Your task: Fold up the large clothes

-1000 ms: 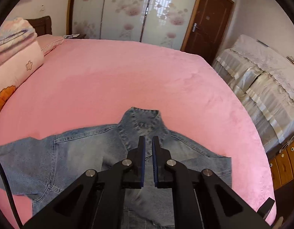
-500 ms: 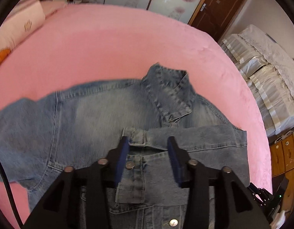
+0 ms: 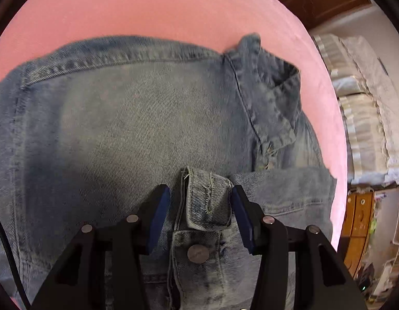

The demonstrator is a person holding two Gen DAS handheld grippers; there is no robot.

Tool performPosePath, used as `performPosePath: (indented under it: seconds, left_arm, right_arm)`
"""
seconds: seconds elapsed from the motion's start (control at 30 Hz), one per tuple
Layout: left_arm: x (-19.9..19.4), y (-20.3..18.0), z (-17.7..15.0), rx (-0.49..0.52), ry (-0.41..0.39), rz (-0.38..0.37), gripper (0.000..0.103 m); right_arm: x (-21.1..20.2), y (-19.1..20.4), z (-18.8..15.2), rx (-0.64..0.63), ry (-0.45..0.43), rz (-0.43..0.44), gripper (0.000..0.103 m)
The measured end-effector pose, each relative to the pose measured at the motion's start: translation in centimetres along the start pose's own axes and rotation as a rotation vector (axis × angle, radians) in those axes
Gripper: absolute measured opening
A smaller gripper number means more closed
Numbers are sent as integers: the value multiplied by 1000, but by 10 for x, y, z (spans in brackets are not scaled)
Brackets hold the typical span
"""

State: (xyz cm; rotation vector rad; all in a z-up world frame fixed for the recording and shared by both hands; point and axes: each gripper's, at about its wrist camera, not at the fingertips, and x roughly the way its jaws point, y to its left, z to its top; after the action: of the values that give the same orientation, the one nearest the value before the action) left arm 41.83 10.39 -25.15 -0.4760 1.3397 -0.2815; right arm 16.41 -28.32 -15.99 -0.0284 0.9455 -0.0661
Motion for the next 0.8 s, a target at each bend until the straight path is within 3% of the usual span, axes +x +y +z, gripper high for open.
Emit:
performPosePath:
  seconds: [0.23,0.27,0.3,0.4,0.47,0.5,0.67,0.8]
  left_arm:
    - [6,-8,-14,134,21,16,48]
    - [6,-11,-14,139,18,28,46]
    - [7,-14,-15,143,14,54,36]
    - [5,-29,-17,178,-12,123,30]
    - [0,-44,-20,219,-46,179,26]
    - [-6,-51,-20,235,-72,196,21]
    - [-47,-75,-16,280,-250,257,19]
    - [-30,-65,-10,252,-183,303,20]
  right_arm:
    - [11,-16,11,67,15,14,39]
    - [12,-19,15,82,16,32,39]
    - [14,-22,20,107,14,60,39]
    - [18,-35,37,193,14,162,40]
    - [21,-41,48,227,14,191,51]
    - [25,-43,55,227,12,174,51]
    - [56,-52,88,220,34,117,52]
    - [92,-56,110,243,79,102,51]
